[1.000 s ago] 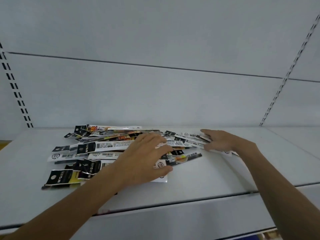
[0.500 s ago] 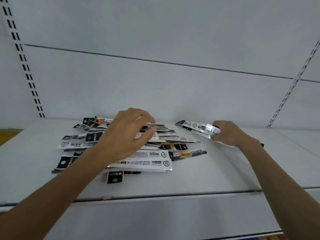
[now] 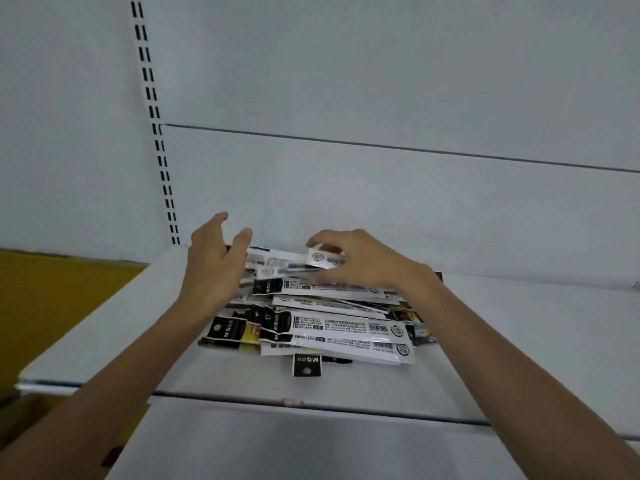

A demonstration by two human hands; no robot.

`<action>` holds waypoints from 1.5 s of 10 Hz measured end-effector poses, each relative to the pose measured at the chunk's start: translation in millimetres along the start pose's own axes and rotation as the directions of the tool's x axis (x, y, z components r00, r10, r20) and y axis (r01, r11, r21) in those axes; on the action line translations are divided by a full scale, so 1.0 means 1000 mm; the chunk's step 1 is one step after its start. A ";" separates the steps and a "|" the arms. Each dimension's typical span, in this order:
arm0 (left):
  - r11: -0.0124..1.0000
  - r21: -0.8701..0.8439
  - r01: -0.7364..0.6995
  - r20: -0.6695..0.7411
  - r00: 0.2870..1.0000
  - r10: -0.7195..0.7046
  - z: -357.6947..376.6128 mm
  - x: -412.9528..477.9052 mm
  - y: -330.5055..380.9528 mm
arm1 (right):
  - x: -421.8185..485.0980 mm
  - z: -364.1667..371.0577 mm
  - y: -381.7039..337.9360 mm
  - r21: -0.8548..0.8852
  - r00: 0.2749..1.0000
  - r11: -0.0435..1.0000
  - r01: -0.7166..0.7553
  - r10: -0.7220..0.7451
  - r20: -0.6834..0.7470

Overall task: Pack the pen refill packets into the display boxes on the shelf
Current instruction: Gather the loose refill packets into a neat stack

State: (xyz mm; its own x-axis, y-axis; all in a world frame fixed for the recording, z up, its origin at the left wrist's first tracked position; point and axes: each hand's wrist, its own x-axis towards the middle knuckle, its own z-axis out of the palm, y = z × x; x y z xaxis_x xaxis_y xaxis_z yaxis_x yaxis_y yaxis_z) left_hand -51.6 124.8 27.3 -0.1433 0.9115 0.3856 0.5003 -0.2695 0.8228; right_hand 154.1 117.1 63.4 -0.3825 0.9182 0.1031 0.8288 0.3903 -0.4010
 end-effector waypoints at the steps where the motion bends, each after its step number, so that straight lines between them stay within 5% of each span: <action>1: 0.992 0.053 0.111 0.162 0.980 -0.118 0.000 0.006 -0.008 | -0.002 0.006 -0.002 -0.151 0.998 0.988 -0.029 0.021 -0.054; 2: 0.991 0.007 0.137 0.147 0.980 -0.136 -0.007 0.004 -0.021 | -0.026 -0.004 0.016 0.067 0.962 0.992 -0.107 0.120 -0.244; 3: 0.977 -0.095 0.188 0.131 0.976 -0.175 -0.022 0.009 -0.038 | -0.067 -0.002 0.057 0.327 0.821 0.927 -0.185 0.329 -0.467; 4: 0.949 -0.216 0.229 0.185 0.964 -0.190 -0.028 0.008 -0.048 | -0.101 0.006 0.089 0.515 0.690 0.785 -0.344 0.583 -0.429; 5: 0.799 -0.409 0.441 0.331 0.887 -0.320 -0.016 0.004 -0.041 | -0.109 0.011 0.101 0.657 0.634 0.629 -0.416 0.719 -0.286; 7: 0.794 -0.045 0.606 0.243 0.778 -0.580 0.031 0.064 -0.047 | -0.091 0.028 0.070 0.726 0.642 0.583 -0.366 0.723 -0.257; 8: 0.814 0.027 0.580 0.195 0.795 -0.574 0.035 0.051 -0.044 | -0.080 0.042 0.060 0.757 0.624 0.572 -0.315 0.726 -0.289; 11: 0.870 -0.149 0.470 0.317 0.856 -0.408 0.049 0.030 -0.028 | -0.055 0.055 0.027 0.727 0.735 0.621 -0.292 0.632 -0.244; 13: 0.865 -0.373 0.337 0.195 0.939 -0.282 0.027 0.014 -0.030 | -0.055 0.033 0.043 0.750 0.647 0.591 -0.296 0.702 -0.297; 14: 0.810 -0.441 0.386 0.219 0.922 -0.320 0.025 0.014 -0.028 | -0.042 0.037 0.045 0.764 0.661 0.561 -0.318 0.709 -0.246; 15: 0.880 -0.344 0.326 0.147 0.945 -0.292 0.021 0.027 -0.026 | -0.035 0.044 0.041 0.755 0.701 0.562 -0.338 0.686 -0.197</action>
State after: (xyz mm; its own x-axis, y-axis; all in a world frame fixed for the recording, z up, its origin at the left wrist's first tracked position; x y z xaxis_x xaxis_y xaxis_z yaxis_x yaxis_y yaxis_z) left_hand -50.6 162.9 7.2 -0.1558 0.9858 0.0624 0.0997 -0.0472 0.9939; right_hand 183.7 98.6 3.3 0.3805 0.9245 -0.0237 0.2866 -0.1422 -0.9474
